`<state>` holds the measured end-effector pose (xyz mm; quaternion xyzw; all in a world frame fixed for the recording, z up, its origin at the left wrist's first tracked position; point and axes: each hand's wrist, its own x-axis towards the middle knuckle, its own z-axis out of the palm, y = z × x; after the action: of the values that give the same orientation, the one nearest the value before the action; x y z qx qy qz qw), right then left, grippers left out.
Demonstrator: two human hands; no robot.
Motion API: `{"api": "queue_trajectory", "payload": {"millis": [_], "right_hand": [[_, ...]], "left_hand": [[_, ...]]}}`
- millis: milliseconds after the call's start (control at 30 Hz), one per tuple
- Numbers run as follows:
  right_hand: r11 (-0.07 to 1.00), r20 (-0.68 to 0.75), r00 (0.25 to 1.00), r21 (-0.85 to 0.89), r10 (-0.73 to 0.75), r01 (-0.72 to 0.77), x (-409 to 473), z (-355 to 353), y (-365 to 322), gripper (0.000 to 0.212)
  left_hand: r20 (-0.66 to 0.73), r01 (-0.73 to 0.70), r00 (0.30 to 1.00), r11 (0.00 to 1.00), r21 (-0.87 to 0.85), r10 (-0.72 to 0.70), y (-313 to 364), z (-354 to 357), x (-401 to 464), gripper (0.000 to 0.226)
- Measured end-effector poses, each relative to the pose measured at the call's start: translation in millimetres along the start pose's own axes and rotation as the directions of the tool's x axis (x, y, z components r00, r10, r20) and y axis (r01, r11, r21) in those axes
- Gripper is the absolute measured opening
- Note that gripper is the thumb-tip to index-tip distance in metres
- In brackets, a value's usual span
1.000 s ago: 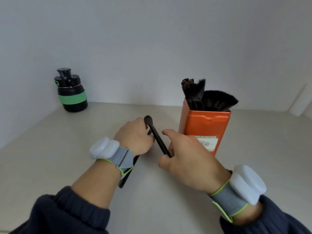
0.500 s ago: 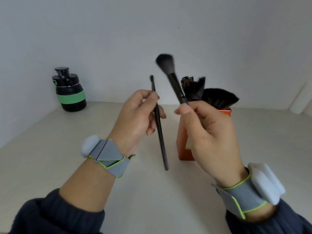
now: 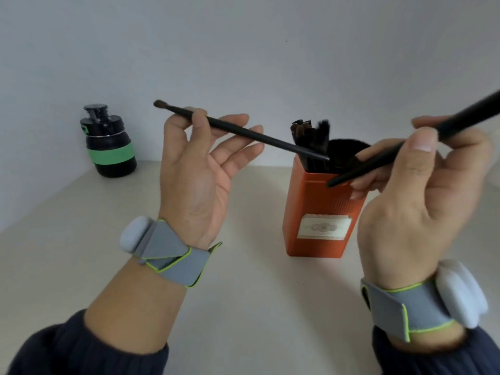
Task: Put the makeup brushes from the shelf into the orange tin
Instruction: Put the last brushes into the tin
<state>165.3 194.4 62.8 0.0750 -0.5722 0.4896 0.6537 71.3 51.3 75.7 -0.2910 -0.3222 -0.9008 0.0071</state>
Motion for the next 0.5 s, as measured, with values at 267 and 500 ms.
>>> {"api": "queue_trajectory", "payload": {"millis": [267,500], "right_hand": [[0.977,0.077,0.997,-0.211,-0.009,0.025,-1,1,10,0.009],[0.87,0.183,0.98,-0.492,0.077,0.023,-4,1,19,0.038]], "left_hand": [[0.155,-0.17,0.979,0.953,0.25,0.133,-13,6,-7,0.005],[0.234,-0.287,0.953,0.823,0.491,0.192,-32,14,-13,0.006]]}}
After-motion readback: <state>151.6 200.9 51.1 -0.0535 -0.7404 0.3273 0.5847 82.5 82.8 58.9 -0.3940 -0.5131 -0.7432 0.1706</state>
